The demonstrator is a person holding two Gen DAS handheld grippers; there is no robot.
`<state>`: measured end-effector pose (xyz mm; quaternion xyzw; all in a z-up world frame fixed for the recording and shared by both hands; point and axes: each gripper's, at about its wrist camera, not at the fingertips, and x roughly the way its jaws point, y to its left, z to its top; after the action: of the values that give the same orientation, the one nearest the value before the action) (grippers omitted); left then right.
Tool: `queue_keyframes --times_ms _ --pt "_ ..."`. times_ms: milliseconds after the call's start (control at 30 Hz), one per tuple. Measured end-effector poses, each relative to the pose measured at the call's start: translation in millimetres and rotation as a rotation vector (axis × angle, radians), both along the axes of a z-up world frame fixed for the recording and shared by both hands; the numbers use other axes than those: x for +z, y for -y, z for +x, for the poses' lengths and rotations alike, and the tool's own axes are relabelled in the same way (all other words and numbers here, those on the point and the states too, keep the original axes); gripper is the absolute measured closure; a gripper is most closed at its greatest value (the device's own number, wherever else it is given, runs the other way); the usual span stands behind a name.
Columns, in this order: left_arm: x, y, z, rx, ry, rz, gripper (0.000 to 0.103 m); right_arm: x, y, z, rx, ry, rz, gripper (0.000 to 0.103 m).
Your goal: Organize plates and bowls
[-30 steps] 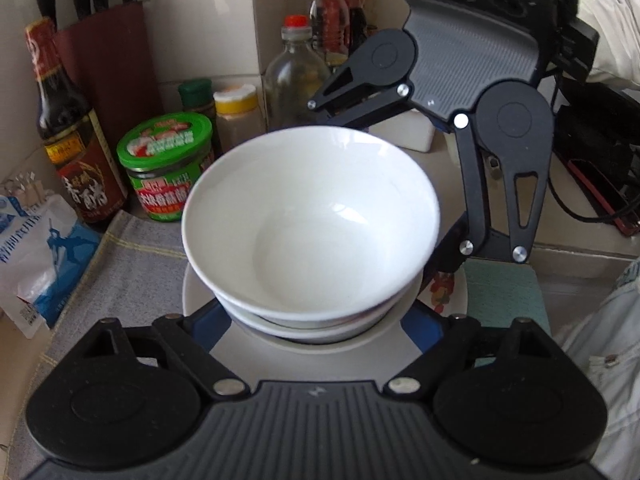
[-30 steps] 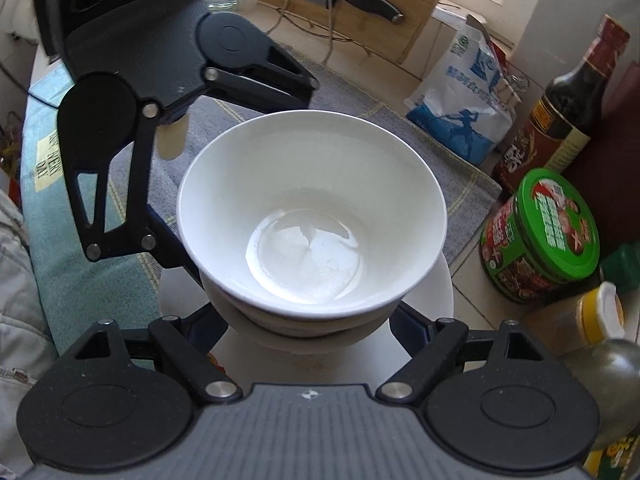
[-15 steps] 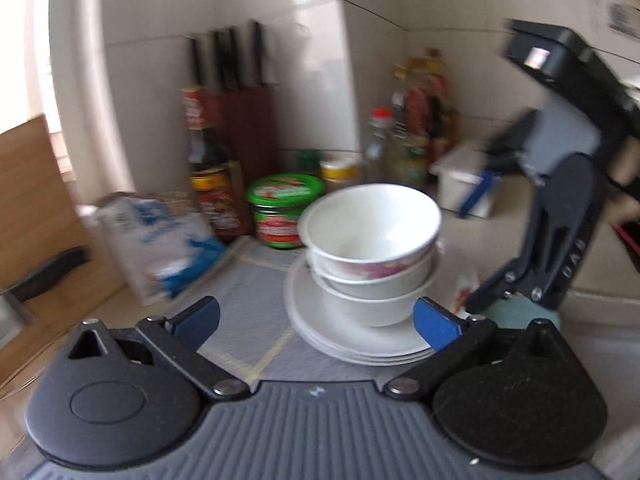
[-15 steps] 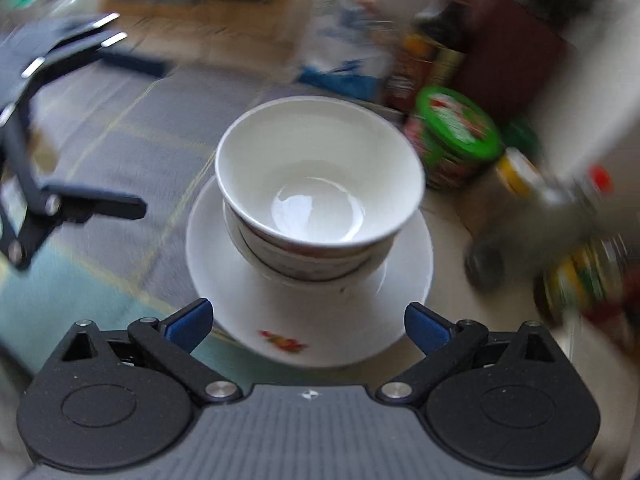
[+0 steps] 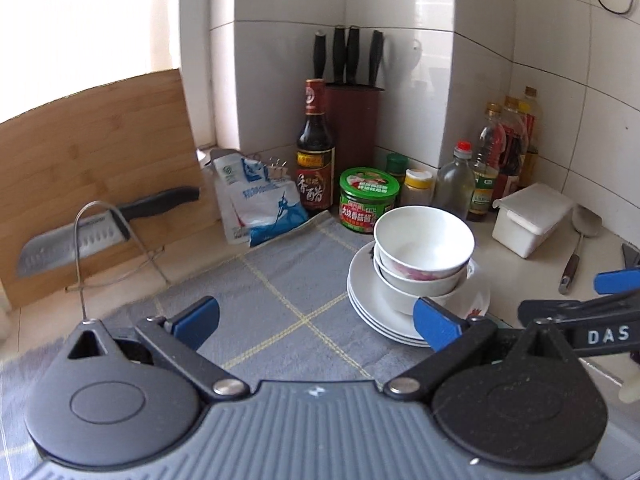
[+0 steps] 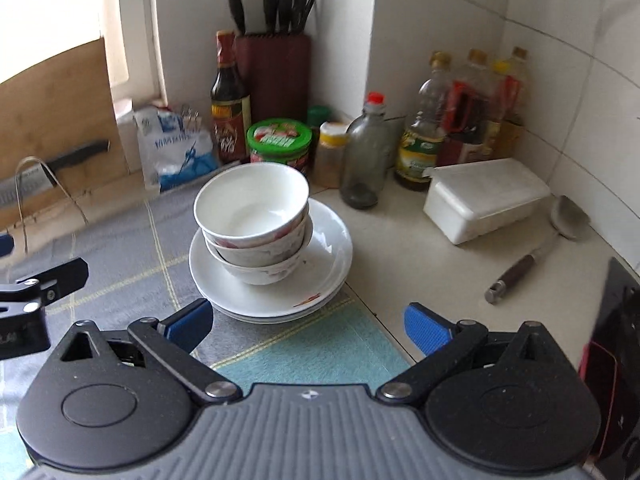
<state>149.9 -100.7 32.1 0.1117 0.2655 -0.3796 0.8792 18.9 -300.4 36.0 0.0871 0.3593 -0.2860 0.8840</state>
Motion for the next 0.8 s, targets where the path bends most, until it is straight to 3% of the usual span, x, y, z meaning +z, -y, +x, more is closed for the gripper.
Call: queue_keyframes --times_ms 300,800 --pt "4 -2 -20 0.032 0.058 0.019 0.001 7 -12 -12 0.013 0.049 0.005 0.000" --pt "9 -7 -22 0.069 0.048 0.023 0.001 13 -18 -13 0.037 0.073 -0.014 0.000"
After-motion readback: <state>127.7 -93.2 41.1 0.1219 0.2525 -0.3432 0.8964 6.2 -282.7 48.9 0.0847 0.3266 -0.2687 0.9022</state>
